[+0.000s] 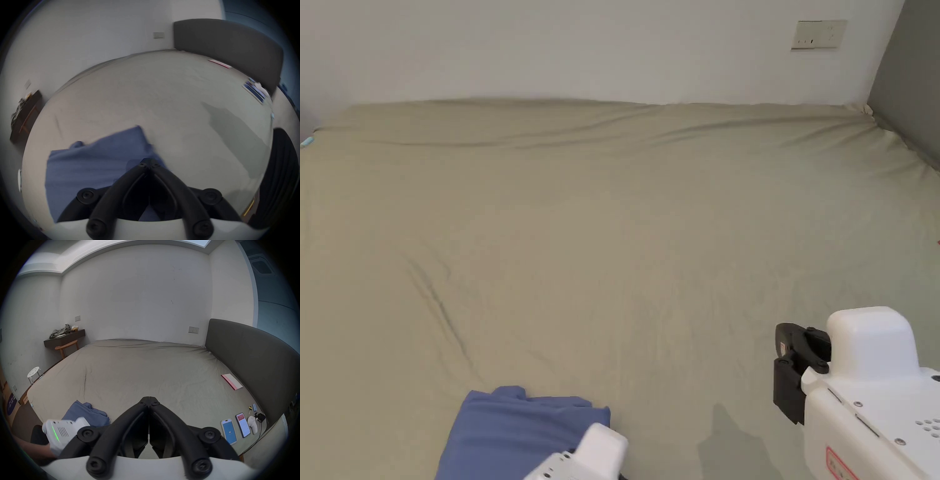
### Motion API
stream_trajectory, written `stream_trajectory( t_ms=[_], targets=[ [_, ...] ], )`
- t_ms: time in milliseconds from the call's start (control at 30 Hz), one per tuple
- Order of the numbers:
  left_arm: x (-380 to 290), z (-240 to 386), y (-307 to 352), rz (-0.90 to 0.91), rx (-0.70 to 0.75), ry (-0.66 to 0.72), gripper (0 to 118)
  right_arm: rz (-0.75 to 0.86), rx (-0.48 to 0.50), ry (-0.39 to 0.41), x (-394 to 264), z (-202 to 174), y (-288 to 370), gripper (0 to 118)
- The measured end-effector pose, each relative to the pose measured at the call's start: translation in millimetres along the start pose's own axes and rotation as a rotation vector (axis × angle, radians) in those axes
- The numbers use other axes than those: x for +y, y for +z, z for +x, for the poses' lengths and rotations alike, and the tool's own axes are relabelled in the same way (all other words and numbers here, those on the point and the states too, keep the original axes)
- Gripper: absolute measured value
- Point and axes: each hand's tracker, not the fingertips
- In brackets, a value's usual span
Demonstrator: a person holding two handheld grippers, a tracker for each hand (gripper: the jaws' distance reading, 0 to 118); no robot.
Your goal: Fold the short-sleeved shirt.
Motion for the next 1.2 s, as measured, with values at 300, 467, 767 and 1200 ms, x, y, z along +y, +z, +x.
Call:
stream_trajectory(
  t_ms=[300, 467, 767, 1200],
  targets=[
    [-13.3, -9.9, 50.5, 0.077, -0.18, 0.102, 0, 0.005, 0.024, 0.029, 5.1, -10.5, -12.1, 2],
    [-9.6, -94.9, 97.9, 0.209, -0.015, 0.28, 0, 0.012, 0.13, 0.079, 8.0, -38.9, -34.9, 2],
    [-43.8, -207.1, 130.6, 0.228, 0.213, 0.467, 0, -0.226, 0.428, 0.202, -42.4, -126.8, -133.0, 2],
    [-80.3, -256.4, 92.7, 0.083, 0.003, 0.695, 10, -0.636, 0.498, 0.188, -120.9, -159.8, -207.3, 2]
  ],
)
